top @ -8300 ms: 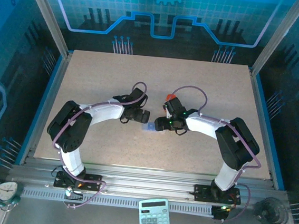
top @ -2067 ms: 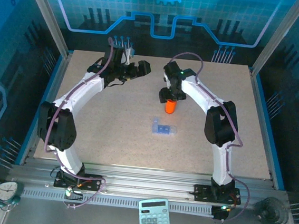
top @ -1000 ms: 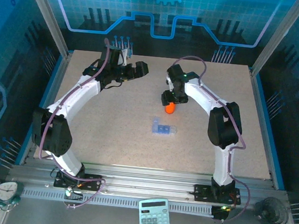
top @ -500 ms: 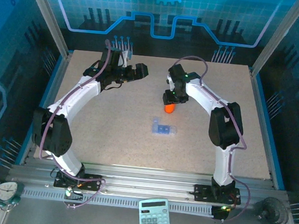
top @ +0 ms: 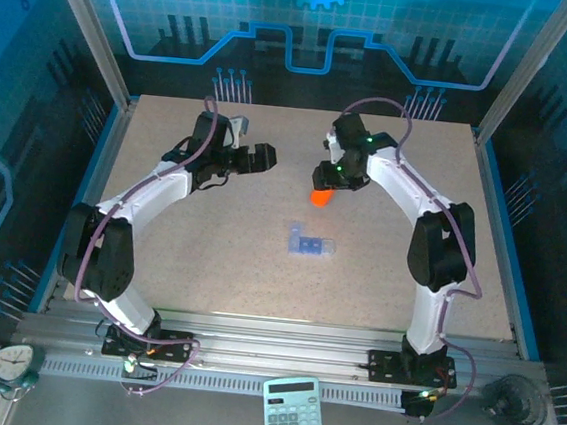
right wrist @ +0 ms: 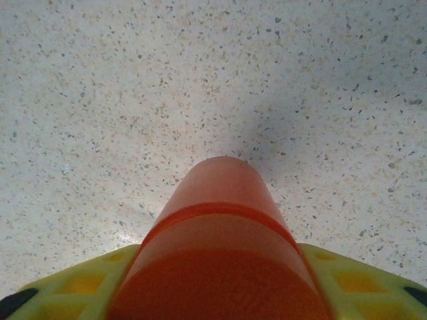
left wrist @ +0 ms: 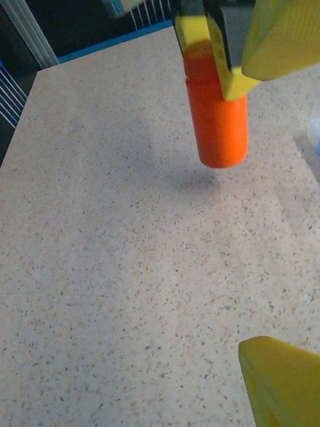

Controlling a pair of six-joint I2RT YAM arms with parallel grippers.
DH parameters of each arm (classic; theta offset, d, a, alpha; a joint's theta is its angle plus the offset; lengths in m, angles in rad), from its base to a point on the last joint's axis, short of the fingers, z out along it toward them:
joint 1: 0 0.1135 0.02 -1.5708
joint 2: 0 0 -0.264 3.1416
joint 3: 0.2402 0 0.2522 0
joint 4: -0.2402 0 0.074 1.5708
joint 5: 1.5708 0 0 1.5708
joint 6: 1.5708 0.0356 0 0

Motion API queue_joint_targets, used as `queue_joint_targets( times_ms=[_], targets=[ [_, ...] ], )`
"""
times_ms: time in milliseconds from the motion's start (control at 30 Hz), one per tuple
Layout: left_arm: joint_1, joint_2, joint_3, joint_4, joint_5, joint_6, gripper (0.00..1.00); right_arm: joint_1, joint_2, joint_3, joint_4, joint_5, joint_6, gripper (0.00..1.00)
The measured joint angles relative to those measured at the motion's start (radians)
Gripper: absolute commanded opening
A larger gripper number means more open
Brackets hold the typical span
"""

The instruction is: Sort the pills into containers

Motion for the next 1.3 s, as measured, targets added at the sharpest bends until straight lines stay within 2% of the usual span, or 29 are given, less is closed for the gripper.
queue_joint_targets(
  times_ms=[200, 533, 967, 1300],
  targets=[
    [-0.001, -0.018, -0.077, 0.145, 0.005, 0.087, 0.99, -0.022, -0.007, 0.011, 0.001, -0.068, 0.005, 0.43],
    [-0.039, -0.018, -0.103, 0.320, 0.043, 0.254, 0.99, -0.057, -0.033, 0.029, 0.015, -0.186, 0.023, 0.43],
    [-0.066, -0.018, -0.193, 0.558, 0.114, 0.366, 0.99, -0.061, -0.046, 0.041, 0.041, -0.269, 0.039, 0.43],
    [-0.069, 0.009, -0.311, 0.796, 0.220, 0.438, 0.99, -0.089, -0.048, 0.098, 0.027, -0.335, 0.029, 0.43]
  ],
)
